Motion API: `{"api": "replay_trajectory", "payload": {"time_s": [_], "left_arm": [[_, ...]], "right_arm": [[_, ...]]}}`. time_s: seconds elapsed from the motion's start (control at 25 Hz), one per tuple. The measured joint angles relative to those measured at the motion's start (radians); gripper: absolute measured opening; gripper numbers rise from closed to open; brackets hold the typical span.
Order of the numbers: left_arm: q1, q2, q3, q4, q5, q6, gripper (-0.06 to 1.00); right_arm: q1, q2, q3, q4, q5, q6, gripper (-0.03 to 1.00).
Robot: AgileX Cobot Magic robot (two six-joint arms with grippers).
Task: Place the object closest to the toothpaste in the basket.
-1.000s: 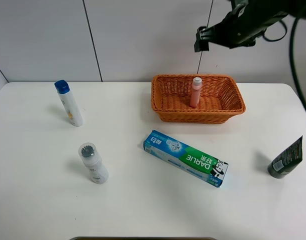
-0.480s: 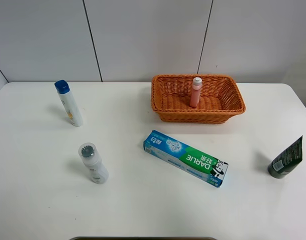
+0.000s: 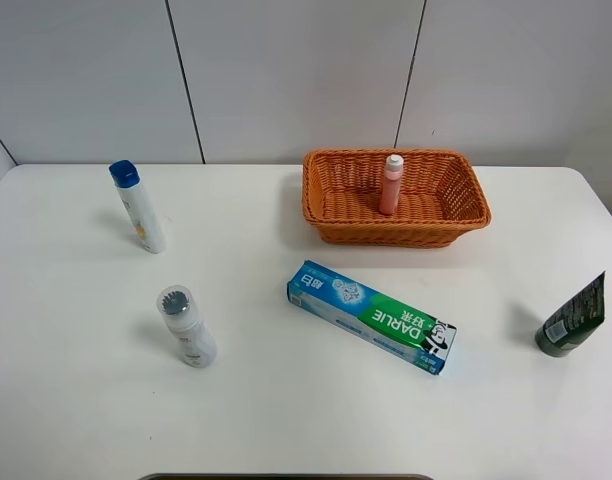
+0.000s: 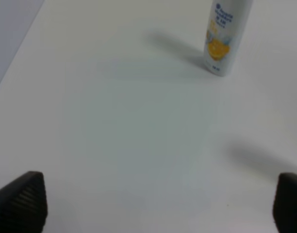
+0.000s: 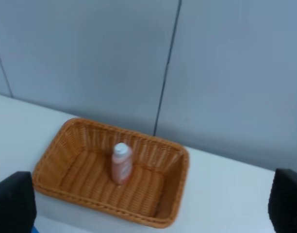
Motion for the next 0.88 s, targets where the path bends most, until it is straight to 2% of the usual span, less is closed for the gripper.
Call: {"api": "replay_trajectory", "payload": {"time_s": [0.12, 0.28, 0.48, 0.64, 0.88], "left_arm": [[0.000, 0.000, 0.000, 0.000, 0.000, 0.000, 0.94], [0.000, 0.000, 0.000, 0.000, 0.000, 0.000, 0.94], [0.000, 0.000, 0.000, 0.000, 0.000, 0.000, 0.94], [0.000, 0.000, 0.000, 0.000, 0.000, 0.000, 0.94], [0.000, 0.000, 0.000, 0.000, 0.000, 0.000, 0.94]], "right_arm": [[-0.016, -0.095, -0.001, -0.043, 0.044, 0.024, 0.99], [-0.105, -0.194, -0.002, -0.070, 0.113, 0.031, 0.99], [-0.178, -0.302, 0.028, -0.070, 0.119, 0.043, 0.99], [-0.218, -0.418, 0.165, -0.070, 0.119, 0.061, 0.99], [-0.224, -0.591, 0.469, -0.070, 0.120, 0.136, 0.99]]}}
